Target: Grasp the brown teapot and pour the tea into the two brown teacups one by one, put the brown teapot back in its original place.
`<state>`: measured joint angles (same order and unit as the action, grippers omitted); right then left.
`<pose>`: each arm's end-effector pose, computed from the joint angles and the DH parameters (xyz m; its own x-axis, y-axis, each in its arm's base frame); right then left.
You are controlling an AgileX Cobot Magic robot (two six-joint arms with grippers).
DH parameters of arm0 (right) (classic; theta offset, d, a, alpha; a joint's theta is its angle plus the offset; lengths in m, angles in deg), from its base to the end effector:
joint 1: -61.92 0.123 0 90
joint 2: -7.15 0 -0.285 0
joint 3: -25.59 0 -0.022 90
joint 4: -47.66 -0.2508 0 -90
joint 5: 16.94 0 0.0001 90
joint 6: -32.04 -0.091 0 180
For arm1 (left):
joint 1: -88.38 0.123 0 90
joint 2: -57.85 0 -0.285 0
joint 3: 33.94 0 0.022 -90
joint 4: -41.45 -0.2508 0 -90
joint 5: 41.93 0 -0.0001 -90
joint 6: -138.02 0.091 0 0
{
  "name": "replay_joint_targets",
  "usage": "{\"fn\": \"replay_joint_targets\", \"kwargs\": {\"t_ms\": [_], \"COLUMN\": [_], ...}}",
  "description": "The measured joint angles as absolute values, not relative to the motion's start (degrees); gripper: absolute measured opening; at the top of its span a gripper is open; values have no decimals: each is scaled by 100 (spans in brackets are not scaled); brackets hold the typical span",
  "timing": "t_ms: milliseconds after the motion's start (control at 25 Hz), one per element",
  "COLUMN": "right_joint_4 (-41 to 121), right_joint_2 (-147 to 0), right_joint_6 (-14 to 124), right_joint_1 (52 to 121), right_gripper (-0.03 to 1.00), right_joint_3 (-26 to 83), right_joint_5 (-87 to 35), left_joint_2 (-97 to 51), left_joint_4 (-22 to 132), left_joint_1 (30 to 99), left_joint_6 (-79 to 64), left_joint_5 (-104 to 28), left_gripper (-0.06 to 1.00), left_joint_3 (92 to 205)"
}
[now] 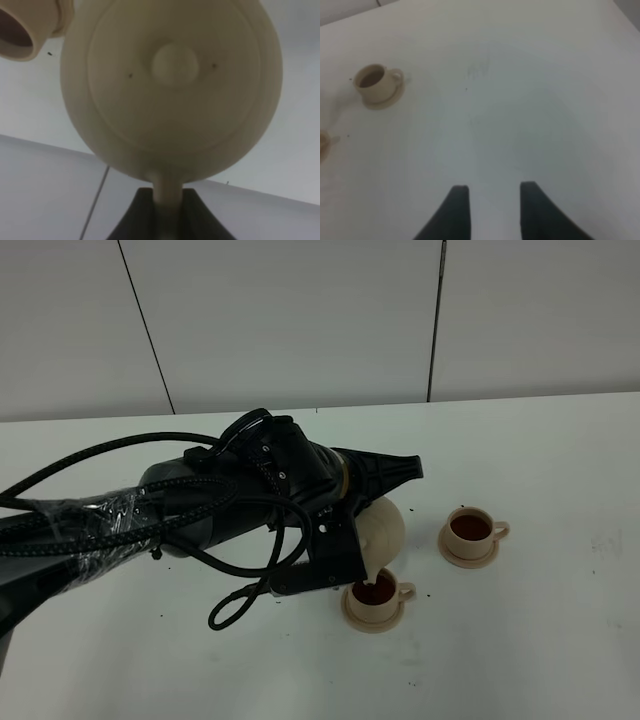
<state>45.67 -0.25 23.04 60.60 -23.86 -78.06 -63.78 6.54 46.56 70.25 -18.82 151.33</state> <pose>-0.0043 0.0029 0.2725 -0.4623 0.1836 -0.8675 0.0773 0.9829 0.1668 0.3459 -0.2820 0.2106 0.7422 0.0873 0.6644 -0.1298 -0.9540 0.2703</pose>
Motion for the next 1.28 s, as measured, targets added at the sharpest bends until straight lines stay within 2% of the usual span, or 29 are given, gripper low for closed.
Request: {"fn": "replay_joint_targets", "kwargs": {"t_ms": [400,800,1000,1280], "right_joint_4": [4567,4567,4567,4567], "right_joint_2": [-25,-25,-25,-25], "right_joint_6": [2304,2304,2304,2304], "right_joint_1": [6060,6060,6060,6060], "right_gripper": [24,24,24,24], "right_joint_3": [-2386,-2386,-2386,-2386], "right_joint_5": [-7806,-7806,-7806,-7806], "left_joint_2": [-6182,-6074,-6074,-6074], "left_joint_4": [635,611,663,1972], "left_joint_1": [4730,5181,5247,5467], "left_joint_6": [5710,2031,631,40], "left_joint_5": [-1703,-1126,-719,-294], "left_gripper": [17,17,17,17], "left_joint_3": [15133,15133,15133,15133]}}
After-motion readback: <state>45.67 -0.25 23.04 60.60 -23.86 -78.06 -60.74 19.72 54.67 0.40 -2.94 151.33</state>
